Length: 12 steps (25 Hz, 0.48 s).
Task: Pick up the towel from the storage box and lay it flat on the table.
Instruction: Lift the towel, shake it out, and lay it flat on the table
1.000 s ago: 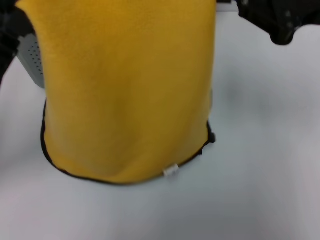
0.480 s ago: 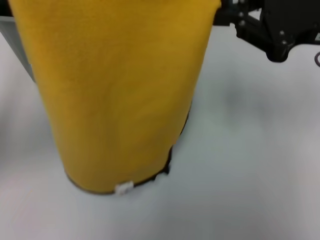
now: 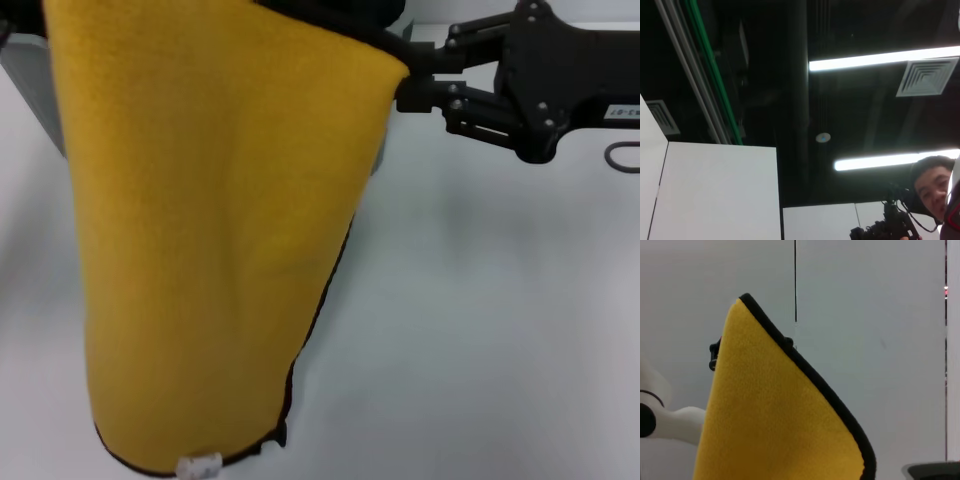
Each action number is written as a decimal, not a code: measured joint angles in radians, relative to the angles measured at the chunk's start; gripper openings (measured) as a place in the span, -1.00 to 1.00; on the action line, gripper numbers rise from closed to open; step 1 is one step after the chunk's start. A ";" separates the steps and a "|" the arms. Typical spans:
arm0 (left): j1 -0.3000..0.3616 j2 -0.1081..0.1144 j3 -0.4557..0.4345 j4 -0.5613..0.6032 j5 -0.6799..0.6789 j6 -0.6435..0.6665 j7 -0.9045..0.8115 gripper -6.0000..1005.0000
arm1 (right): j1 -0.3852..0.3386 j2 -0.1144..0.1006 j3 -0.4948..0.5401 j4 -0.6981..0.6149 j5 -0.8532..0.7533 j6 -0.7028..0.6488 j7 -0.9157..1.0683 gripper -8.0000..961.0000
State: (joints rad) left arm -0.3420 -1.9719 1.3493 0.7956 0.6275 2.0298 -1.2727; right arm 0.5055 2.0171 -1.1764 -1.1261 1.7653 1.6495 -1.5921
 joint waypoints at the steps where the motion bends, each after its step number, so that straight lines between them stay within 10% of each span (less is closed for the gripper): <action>1: 0.000 -0.006 -0.015 0.005 0.014 -0.001 -0.005 -0.96 | 0.003 0.000 0.000 0.010 -0.001 0.001 -0.001 -0.59; 12: 0.006 -0.014 -0.056 0.014 0.043 -0.005 -0.024 -0.96 | -0.006 -0.004 -0.001 0.049 -0.007 0.039 0.016 -0.56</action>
State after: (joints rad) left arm -0.3360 -1.9857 1.2938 0.8096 0.6705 2.0248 -1.2962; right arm 0.4994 2.0127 -1.1770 -1.0770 1.7581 1.6883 -1.5763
